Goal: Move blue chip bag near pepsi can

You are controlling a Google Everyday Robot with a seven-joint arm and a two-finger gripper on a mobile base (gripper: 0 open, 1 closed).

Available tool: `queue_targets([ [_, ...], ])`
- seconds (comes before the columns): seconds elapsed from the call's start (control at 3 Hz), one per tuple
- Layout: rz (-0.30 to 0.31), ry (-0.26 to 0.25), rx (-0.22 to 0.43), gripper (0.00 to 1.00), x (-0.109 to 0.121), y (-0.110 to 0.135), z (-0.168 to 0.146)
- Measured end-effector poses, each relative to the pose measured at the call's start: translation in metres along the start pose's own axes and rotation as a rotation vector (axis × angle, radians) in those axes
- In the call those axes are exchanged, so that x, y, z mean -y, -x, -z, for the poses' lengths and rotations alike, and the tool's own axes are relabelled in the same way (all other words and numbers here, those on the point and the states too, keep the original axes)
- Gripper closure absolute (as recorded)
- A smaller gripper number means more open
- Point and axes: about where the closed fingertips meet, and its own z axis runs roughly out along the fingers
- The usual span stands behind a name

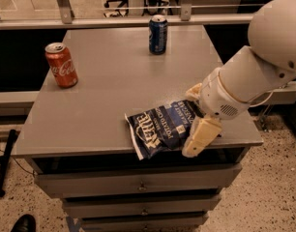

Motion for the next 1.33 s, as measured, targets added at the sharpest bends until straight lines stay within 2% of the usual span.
queue_targets([
  [0.33,0.018,-0.035,0.010,0.41,0.011,0.002,-0.002],
  [1.0,0.048,-0.118,-0.006,0.88,0.039,0.001,0.017],
  [1.33,0.055,-0.222,-0.024,1.00,0.066,-0.005,0.055],
])
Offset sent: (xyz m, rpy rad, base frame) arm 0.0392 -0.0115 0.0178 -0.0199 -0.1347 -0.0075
